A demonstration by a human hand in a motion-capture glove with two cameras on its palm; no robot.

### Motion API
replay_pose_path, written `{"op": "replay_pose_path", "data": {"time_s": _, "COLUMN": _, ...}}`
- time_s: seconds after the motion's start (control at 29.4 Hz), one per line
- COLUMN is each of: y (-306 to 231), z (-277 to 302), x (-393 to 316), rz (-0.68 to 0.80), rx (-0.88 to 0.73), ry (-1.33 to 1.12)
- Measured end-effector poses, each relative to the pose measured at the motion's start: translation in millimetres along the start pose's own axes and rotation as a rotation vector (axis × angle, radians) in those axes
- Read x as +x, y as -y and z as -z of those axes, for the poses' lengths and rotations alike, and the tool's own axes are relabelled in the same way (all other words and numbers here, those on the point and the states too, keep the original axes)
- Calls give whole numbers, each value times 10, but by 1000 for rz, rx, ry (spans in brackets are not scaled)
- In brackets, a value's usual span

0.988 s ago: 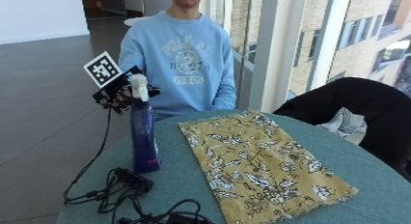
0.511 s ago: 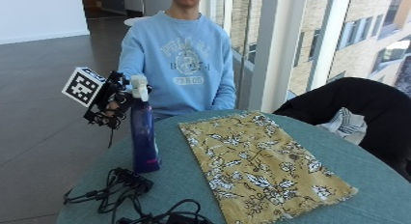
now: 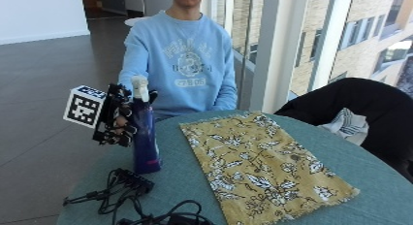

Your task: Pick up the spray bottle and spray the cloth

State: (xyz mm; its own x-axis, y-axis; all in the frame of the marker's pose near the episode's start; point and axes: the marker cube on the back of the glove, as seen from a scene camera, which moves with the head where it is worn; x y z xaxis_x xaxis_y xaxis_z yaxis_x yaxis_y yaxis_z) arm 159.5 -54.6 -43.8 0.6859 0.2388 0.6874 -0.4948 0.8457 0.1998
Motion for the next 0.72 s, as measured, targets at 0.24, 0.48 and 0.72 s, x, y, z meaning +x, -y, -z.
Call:
{"op": "replay_pose_path", "data": {"time_s": 0.24, "y": 36, "z": -99, "x": 2, "rz": 26, "rx": 58, "ry": 27}}
{"op": "replay_pose_path", "data": {"time_s": 0.48, "y": 51, "z": -115, "x": -32, "rz": 52, "rx": 163, "ry": -24}}
{"op": "replay_pose_path", "data": {"time_s": 0.72, "y": 82, "z": -123, "x": -95, "rz": 86, "rx": 213, "ry": -67}}
